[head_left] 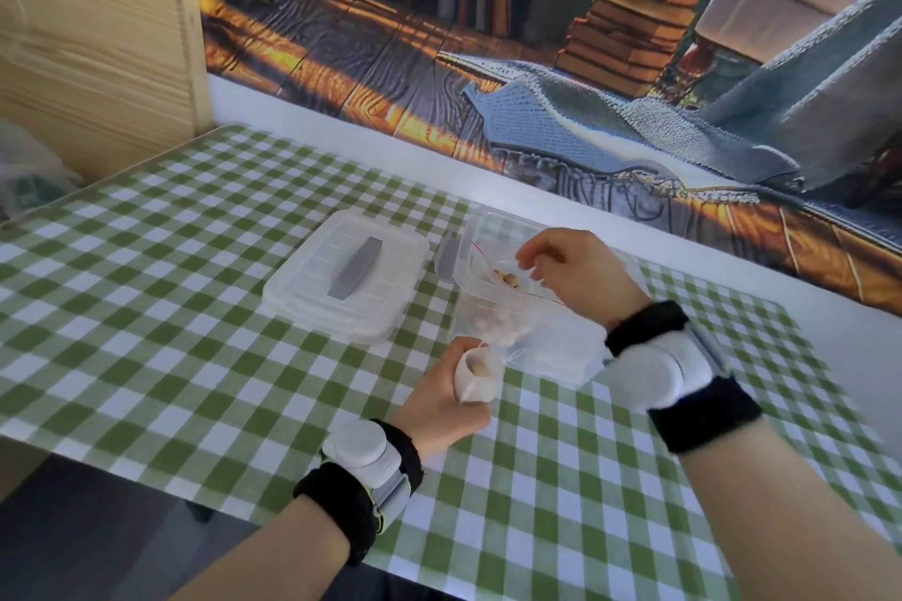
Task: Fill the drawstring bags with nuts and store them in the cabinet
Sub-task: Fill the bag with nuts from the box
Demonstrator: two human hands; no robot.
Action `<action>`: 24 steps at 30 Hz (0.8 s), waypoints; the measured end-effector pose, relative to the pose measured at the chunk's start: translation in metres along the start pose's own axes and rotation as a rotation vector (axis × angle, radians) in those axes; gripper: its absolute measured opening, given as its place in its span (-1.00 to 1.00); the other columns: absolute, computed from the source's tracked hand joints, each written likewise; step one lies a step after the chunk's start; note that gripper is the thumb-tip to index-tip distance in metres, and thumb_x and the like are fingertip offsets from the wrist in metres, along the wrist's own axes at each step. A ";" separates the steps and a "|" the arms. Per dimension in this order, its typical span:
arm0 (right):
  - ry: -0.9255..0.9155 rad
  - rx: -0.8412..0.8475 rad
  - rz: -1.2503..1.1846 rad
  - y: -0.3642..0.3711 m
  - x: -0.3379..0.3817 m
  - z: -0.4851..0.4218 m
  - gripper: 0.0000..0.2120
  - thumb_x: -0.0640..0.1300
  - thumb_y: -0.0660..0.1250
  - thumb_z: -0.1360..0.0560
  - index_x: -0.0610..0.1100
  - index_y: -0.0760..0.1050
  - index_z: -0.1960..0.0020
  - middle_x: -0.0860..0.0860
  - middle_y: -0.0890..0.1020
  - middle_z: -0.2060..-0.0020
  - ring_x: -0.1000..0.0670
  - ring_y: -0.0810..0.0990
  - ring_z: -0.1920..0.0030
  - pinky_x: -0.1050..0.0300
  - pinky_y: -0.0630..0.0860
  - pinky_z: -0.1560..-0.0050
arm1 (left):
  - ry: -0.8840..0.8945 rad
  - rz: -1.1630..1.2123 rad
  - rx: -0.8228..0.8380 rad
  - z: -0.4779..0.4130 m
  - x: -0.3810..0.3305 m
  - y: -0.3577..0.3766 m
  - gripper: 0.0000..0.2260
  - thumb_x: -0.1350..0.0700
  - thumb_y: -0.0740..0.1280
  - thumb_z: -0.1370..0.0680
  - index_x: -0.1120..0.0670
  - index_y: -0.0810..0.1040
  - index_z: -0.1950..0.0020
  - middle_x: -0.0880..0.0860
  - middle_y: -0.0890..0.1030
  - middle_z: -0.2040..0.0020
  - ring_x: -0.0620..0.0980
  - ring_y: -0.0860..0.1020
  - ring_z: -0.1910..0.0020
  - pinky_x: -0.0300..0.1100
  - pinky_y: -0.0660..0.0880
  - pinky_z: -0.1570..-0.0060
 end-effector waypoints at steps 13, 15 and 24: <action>0.235 0.695 0.512 0.049 -0.010 -0.051 -0.85 -0.12 0.11 -0.60 -0.13 0.44 -0.02 -0.04 0.45 0.01 -0.02 0.38 0.03 0.15 0.29 -0.02 | -0.038 0.011 -0.034 -0.001 0.003 -0.002 -0.58 0.29 0.25 -0.35 -0.07 0.36 -0.13 -0.04 0.42 0.20 -0.14 0.43 0.28 -0.27 0.43 0.31; 0.243 0.710 0.489 0.050 -0.009 -0.051 -0.81 -0.12 0.10 -0.60 -0.12 0.45 -0.11 -0.04 0.43 -0.01 -0.01 0.37 0.01 0.13 0.28 -0.05 | -0.034 0.010 -0.030 -0.001 0.002 -0.002 -0.59 0.27 0.24 -0.33 -0.07 0.36 -0.12 -0.05 0.41 0.20 -0.17 0.42 0.30 -0.29 0.42 0.32; 0.354 0.787 0.203 0.046 -0.013 -0.045 -0.76 -0.14 0.24 -0.49 -0.14 0.53 -0.13 -0.12 0.60 -0.14 -0.11 0.57 -0.07 -0.09 0.47 -0.26 | -0.022 -0.014 -0.037 -0.003 0.003 -0.002 -0.59 0.22 0.26 -0.32 -0.08 0.36 -0.11 -0.08 0.42 0.19 -0.18 0.43 0.27 -0.31 0.41 0.30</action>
Point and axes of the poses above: each hand's wrist, its own z-axis away from the middle knuckle, its own y-axis out of the palm, x = y × z, the point moved 4 cm from there along -z, towards the middle knuckle
